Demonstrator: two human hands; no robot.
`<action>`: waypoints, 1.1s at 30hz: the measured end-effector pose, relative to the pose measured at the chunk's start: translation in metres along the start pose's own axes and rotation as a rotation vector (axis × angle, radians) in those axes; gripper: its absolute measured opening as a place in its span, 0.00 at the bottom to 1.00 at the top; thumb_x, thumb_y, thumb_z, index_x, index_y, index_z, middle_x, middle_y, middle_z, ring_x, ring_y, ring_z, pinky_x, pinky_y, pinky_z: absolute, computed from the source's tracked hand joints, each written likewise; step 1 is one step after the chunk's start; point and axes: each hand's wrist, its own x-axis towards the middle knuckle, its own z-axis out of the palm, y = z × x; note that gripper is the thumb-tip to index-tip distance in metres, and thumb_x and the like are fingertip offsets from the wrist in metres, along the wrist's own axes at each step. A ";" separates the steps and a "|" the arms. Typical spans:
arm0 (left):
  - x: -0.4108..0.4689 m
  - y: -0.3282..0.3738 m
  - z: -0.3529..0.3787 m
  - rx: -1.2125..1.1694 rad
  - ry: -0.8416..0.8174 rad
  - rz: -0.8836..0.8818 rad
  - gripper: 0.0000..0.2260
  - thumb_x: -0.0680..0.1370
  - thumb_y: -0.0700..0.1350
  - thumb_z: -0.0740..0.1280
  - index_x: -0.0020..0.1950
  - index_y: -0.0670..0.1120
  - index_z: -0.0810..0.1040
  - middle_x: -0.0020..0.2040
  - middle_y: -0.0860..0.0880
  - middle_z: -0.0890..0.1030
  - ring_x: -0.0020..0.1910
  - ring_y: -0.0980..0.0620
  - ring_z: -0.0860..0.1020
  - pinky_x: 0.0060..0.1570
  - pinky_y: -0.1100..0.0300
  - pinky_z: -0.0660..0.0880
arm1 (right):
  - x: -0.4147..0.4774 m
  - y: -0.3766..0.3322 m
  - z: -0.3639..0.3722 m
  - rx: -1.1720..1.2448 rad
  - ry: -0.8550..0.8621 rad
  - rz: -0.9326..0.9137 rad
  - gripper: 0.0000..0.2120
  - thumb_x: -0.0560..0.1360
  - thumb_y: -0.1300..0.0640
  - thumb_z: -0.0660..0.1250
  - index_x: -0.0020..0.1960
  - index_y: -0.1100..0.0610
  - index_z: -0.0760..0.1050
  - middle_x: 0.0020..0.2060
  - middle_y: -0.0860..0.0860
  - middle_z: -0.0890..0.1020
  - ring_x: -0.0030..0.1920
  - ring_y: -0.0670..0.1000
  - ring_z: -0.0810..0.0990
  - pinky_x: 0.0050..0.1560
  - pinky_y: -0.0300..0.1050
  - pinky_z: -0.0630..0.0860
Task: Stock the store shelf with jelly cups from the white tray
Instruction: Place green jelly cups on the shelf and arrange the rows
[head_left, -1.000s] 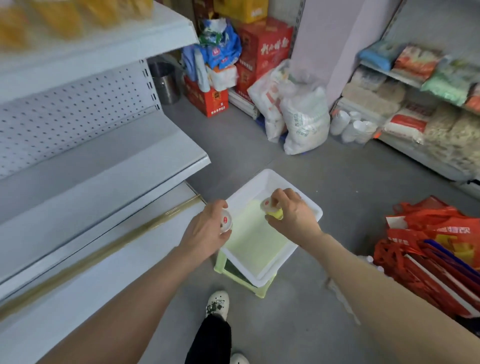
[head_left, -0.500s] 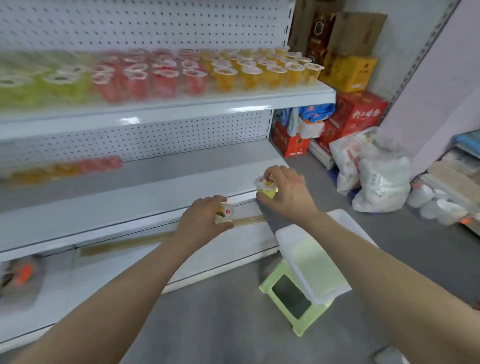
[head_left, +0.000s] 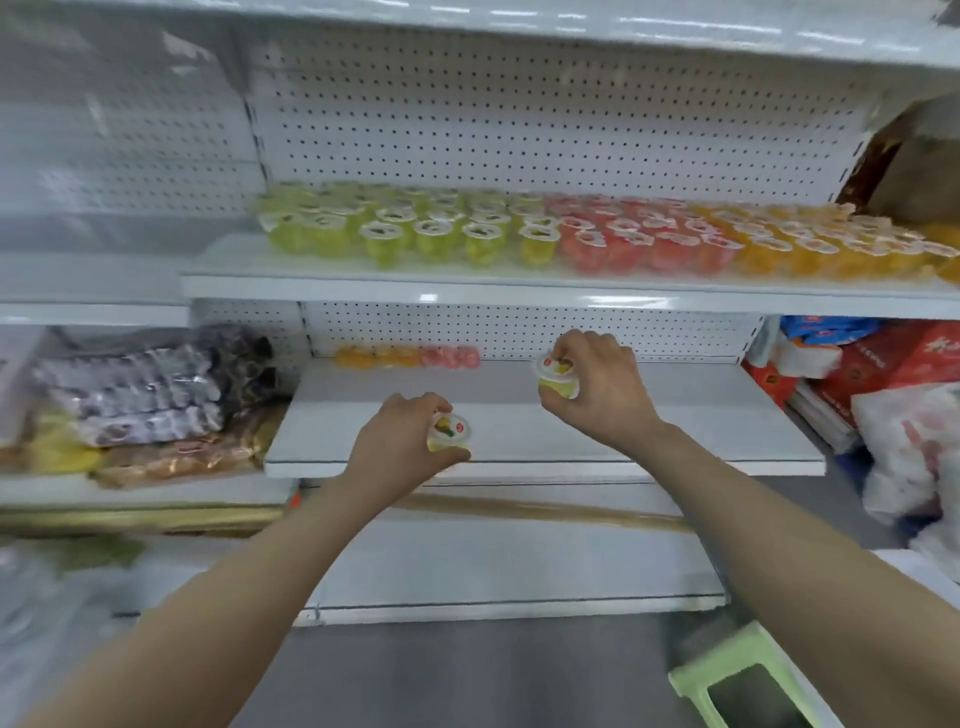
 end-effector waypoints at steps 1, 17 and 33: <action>-0.005 -0.016 -0.015 0.005 0.013 -0.015 0.29 0.65 0.68 0.71 0.61 0.59 0.70 0.52 0.53 0.77 0.50 0.55 0.73 0.40 0.60 0.68 | 0.011 -0.018 0.007 -0.002 -0.001 -0.030 0.19 0.66 0.43 0.64 0.50 0.54 0.72 0.42 0.49 0.76 0.45 0.55 0.73 0.49 0.51 0.68; -0.027 -0.154 -0.169 0.037 0.287 -0.139 0.22 0.69 0.59 0.74 0.56 0.52 0.71 0.46 0.55 0.72 0.52 0.51 0.69 0.39 0.56 0.64 | 0.154 -0.219 0.081 0.117 -0.043 -0.268 0.17 0.66 0.44 0.67 0.48 0.52 0.68 0.41 0.47 0.75 0.47 0.54 0.72 0.50 0.51 0.67; 0.067 -0.211 -0.229 0.019 0.431 -0.200 0.22 0.68 0.60 0.75 0.54 0.52 0.72 0.44 0.57 0.72 0.51 0.53 0.70 0.41 0.57 0.68 | 0.345 -0.277 0.125 0.095 -0.202 -0.184 0.14 0.69 0.47 0.70 0.49 0.49 0.69 0.44 0.50 0.78 0.54 0.56 0.70 0.48 0.50 0.65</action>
